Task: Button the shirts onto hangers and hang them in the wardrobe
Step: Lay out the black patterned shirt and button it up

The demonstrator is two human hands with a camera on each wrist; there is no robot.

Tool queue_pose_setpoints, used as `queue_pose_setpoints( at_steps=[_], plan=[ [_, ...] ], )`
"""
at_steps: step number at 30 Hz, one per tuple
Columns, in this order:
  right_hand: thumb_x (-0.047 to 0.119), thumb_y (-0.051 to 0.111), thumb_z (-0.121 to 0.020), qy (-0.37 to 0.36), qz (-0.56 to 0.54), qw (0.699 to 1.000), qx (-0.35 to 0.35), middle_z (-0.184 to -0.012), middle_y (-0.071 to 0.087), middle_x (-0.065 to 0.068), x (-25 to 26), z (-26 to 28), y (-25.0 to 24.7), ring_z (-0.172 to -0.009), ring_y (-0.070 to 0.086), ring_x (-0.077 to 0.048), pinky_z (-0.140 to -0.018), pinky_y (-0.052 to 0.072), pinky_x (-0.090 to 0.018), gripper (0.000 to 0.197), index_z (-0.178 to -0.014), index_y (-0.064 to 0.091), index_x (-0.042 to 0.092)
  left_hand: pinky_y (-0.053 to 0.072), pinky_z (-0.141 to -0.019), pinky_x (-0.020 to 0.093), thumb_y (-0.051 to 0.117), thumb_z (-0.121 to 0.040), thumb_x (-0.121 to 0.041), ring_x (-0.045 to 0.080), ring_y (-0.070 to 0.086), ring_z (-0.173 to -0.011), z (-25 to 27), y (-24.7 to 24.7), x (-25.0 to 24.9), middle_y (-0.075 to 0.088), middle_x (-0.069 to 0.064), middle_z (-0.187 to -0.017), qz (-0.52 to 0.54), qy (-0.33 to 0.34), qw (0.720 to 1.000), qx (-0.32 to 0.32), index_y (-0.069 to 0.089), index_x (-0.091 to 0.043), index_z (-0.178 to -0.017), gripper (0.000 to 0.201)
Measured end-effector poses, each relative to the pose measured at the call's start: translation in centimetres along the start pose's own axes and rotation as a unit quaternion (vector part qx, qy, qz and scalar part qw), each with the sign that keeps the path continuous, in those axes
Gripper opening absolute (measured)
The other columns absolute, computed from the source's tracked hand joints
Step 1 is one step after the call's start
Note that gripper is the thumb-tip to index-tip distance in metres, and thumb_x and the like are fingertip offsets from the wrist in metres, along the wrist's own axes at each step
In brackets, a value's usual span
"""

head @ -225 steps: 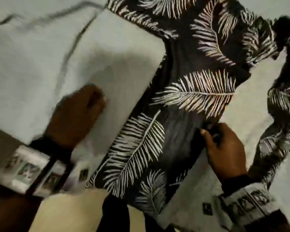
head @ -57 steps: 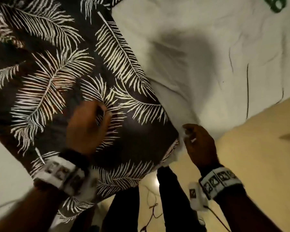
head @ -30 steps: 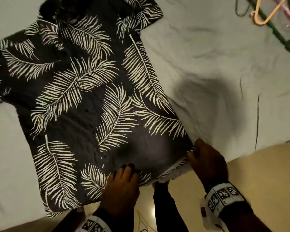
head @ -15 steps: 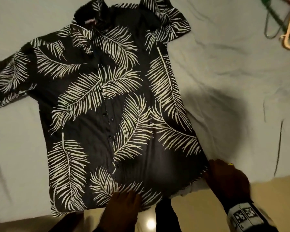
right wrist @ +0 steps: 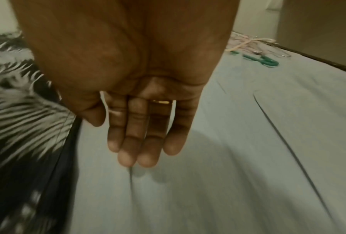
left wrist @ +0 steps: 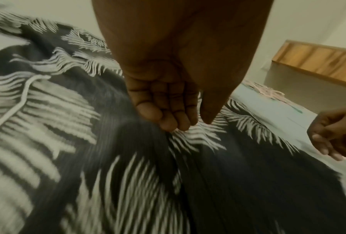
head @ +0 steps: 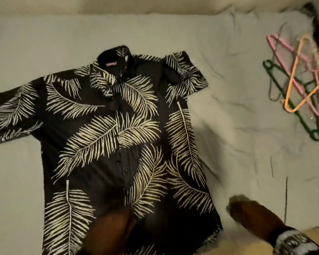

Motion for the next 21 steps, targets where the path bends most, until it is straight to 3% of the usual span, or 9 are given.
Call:
queue_pose_setpoints(
  at_steps=[1, 2, 5, 7, 9, 11, 14, 18, 21],
  plan=[
    [0.092, 0.023, -0.077, 0.022, -0.058, 0.996, -0.066, -0.103, 0.074, -0.002, -0.5, -1.1, -2.8, -0.099, 0.067, -0.016, -0.098, 0.048, -0.032, 0.099, -0.105, 0.074, 0.012, 0.055, -0.057, 0.025, 0.024, -0.100, -0.065, 0.012, 0.069, -0.067, -1.6, -2.0, 0.5, 0.070, -0.007, -0.079, 0.014, 0.005, 0.999, -0.050, 0.057, -0.031, -0.094, 0.048],
    [0.087, 0.030, -0.081, 0.035, -0.099, 0.989, -0.105, -0.098, 0.075, -0.003, -0.5, -2.4, -6.1, -0.091, 0.068, -0.016, -0.089, 0.049, -0.029, 0.091, -0.101, 0.075, 0.010, 0.054, -0.063, 0.026, 0.025, -0.101, -0.063, 0.014, 0.068, -0.071, -3.6, -4.6, 0.5, 0.069, -0.007, -0.082, 0.047, 0.011, 0.996, -0.069, 0.059, -0.030, -0.095, 0.048],
    [0.045, 0.052, -0.099, 0.032, -0.102, 0.958, -0.266, -0.096, 0.073, -0.011, 0.2, -8.5, -16.5, -0.093, 0.067, -0.030, -0.074, 0.039, -0.028, 0.042, -0.091, 0.072, 0.010, 0.052, -0.071, 0.030, 0.043, -0.093, -0.046, 0.022, 0.068, -0.079, -8.8, -10.7, -0.8, 0.068, -0.002, -0.089, 0.032, 0.055, 0.993, -0.095, 0.066, -0.023, -0.098, 0.033],
    [0.028, 0.056, -0.100, 0.017, -0.107, 0.924, -0.367, -0.097, 0.071, -0.018, 1.3, -13.0, -23.3, -0.095, 0.065, -0.038, -0.075, 0.041, -0.036, 0.026, -0.091, 0.068, 0.006, 0.049, -0.083, 0.035, 0.044, -0.090, -0.040, 0.026, 0.066, -0.092, -12.7, -13.6, -0.9, 0.068, 0.004, -0.101, 0.014, 0.075, 0.989, -0.123, 0.066, -0.017, -0.109, 0.038],
    [0.023, 0.055, -0.100, -0.010, -0.128, 0.886, -0.445, -0.105, 0.070, -0.022, 3.0, -16.9, -29.6, -0.101, 0.063, -0.040, -0.082, 0.042, -0.039, 0.024, -0.100, 0.067, 0.003, 0.044, -0.093, 0.036, 0.047, -0.090, -0.037, 0.031, 0.063, -0.103, -16.2, -15.9, -0.3, 0.066, 0.010, -0.112, -0.015, 0.071, 0.984, -0.164, 0.063, -0.012, -0.118, 0.041],
    [0.031, 0.056, -0.100, 0.005, -0.169, 0.883, -0.438, -0.110, 0.069, -0.022, 4.3, -21.0, -33.2, -0.105, 0.062, -0.038, -0.081, 0.040, -0.036, 0.033, -0.106, 0.067, 0.000, 0.041, -0.099, 0.038, 0.053, -0.091, -0.031, 0.037, 0.062, -0.111, -19.3, -17.4, -0.3, 0.065, 0.018, -0.119, -0.026, 0.073, 0.979, -0.186, 0.061, -0.005, -0.123, 0.042],
    [0.039, 0.064, -0.090, 0.028, -0.125, 0.933, -0.336, -0.106, 0.070, -0.018, 5.9, -26.4, -34.3, -0.101, 0.064, -0.036, -0.074, 0.044, -0.031, 0.037, -0.101, 0.071, 0.004, 0.034, -0.116, 0.043, 0.072, -0.091, -0.022, 0.038, 0.045, -0.138, -23.5, -18.5, 1.1, 0.048, 0.021, -0.149, -0.004, 0.023, 0.983, -0.181, 0.051, -0.003, -0.142, 0.059],
    [0.025, 0.062, -0.088, 0.020, -0.145, 0.919, -0.367, -0.105, 0.069, -0.018, 3.4, -25.7, -34.4, -0.102, 0.062, -0.036, -0.080, 0.045, -0.034, 0.022, -0.096, 0.070, 0.006, 0.022, -0.121, 0.058, 0.067, -0.084, -0.062, 0.024, 0.017, -0.154, -25.3, -18.6, 4.4, 0.013, 0.002, -0.168, -0.036, -0.091, 0.987, -0.129, 0.019, -0.032, -0.159, 0.094],
    [0.025, 0.058, -0.090, 0.039, -0.159, 0.899, -0.405, -0.104, 0.067, -0.021, -1.8, -23.3, -33.8, -0.103, 0.060, -0.038, -0.083, 0.042, -0.037, 0.024, -0.094, 0.067, 0.003, 0.010, -0.118, 0.065, 0.058, -0.078, -0.078, 0.016, 0.014, -0.155, -25.1, -18.8, 5.1, 0.009, -0.007, -0.169, -0.109, -0.131, 0.980, -0.105, 0.007, -0.043, -0.158, 0.101]
  ],
)
Point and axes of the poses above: each hand's wrist, its own z-axis away from the middle knuckle, its own y-axis out of the palm, x = y × z, the point moved 8 cm from there along -z, towards the middle knuckle
